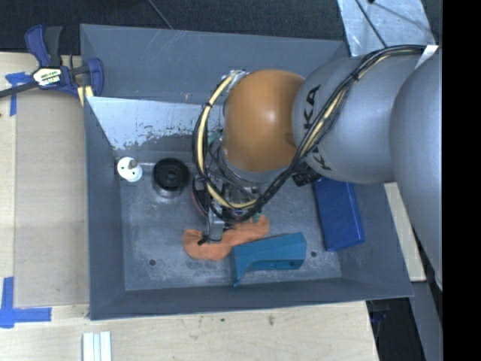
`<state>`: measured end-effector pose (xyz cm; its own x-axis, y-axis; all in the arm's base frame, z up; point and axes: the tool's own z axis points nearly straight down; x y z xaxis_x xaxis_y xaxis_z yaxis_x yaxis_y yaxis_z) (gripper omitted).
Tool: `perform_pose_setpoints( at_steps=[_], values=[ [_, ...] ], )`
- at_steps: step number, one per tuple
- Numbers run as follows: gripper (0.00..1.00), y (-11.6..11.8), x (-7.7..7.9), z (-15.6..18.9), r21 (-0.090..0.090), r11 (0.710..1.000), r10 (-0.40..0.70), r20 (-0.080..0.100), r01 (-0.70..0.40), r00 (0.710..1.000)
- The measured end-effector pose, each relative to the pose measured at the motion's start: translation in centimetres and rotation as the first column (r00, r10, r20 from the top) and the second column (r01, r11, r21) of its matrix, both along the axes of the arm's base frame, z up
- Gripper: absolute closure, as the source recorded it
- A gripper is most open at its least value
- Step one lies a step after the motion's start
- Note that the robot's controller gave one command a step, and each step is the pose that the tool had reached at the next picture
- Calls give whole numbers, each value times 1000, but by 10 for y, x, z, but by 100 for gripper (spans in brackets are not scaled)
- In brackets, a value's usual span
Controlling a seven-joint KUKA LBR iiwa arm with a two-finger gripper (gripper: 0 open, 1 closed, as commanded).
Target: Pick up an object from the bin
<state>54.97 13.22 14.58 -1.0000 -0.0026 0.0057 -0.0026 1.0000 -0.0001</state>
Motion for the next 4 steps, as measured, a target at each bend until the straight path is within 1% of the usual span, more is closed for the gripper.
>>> perform_pose_setpoints(
  at_steps=[1,2,3,4],
  values=[
    [0,0,2,5,1,1000,-3,8,3,1000],
    [0,-14,-15,-11,3,998,70,17,-70,997],
    [0,-52,-44,-53,6,956,292,8,-292,956],
    [100,-36,-44,-75,0,943,333,9,-333,943]
  ],
)
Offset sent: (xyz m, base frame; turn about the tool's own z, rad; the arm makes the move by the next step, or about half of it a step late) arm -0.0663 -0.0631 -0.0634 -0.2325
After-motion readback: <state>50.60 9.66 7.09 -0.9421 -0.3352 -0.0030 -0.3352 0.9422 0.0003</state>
